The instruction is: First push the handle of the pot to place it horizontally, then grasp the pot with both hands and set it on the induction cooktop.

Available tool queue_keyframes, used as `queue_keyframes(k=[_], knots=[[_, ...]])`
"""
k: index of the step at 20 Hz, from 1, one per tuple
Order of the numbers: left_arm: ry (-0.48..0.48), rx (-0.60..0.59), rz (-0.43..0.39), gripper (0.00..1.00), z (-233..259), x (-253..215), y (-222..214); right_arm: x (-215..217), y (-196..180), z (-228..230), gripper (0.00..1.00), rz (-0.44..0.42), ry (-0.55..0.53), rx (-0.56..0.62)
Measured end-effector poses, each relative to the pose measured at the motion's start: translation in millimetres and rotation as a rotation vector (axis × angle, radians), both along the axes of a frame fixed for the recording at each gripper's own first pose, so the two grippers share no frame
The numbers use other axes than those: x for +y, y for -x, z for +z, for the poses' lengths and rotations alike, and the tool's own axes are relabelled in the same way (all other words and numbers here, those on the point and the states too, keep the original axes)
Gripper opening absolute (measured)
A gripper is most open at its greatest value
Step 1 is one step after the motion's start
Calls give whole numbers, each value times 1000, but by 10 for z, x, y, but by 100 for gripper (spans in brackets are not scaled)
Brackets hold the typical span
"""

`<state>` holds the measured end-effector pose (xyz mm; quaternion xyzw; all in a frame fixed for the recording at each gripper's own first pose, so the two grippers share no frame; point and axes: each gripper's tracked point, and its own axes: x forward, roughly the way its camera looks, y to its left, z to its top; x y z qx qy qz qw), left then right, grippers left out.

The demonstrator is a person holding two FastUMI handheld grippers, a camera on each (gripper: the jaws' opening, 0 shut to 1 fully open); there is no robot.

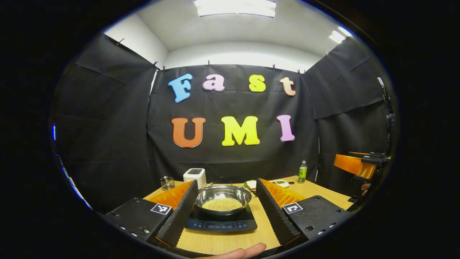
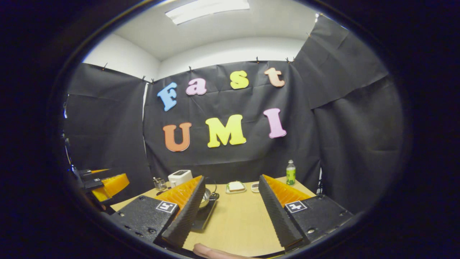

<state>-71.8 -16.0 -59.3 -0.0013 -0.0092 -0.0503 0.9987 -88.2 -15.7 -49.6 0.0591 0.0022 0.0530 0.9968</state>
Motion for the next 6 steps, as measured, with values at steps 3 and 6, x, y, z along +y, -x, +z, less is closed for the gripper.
queue_keyframes(k=[3, 6], knots=[[-4, 10, 5, 96, -31, 37, -15, 73, -6, -4, 94, 15, -5, 3], [-8, 4, -2, 96, -39, 45, -4, 112, 3, -5, 92, 19, 3, 6]])
